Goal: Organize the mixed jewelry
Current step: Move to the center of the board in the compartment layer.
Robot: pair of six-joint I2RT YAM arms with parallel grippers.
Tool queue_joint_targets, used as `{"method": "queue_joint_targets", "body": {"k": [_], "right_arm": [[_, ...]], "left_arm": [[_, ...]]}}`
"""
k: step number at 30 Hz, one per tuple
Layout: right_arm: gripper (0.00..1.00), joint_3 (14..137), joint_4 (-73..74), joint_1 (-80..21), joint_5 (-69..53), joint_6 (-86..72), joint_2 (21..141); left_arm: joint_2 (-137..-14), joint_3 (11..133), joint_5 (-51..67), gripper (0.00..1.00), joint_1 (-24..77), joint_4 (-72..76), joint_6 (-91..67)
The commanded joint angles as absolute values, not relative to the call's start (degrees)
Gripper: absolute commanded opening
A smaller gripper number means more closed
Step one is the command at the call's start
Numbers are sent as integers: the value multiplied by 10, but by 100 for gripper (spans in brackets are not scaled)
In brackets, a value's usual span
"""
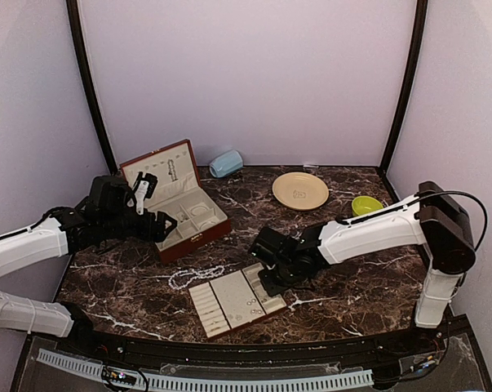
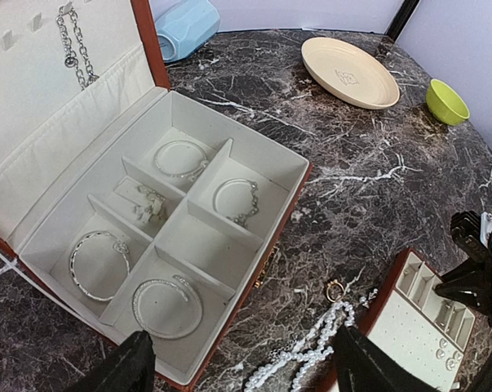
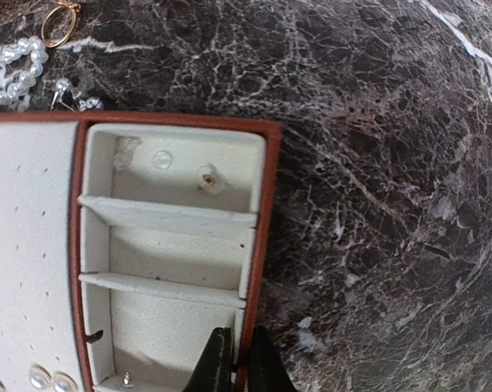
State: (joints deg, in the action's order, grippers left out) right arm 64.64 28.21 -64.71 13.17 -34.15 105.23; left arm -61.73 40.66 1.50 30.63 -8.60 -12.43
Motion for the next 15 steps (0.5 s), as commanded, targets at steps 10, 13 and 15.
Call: {"method": "queue_joint_targets", "body": {"k": [10,13,15], "right_arm": [[0,651,287,-643,123,-406,1024],[0,638,291,-636,121,-422,981],[0,626,291,-627,116,-434,953]], "left_arm": [[-606,403,16,79,303,-74,-110],[-603,402,17,79,303,-74,-111],[-600,401,17,79,303,-74,-112]]}}
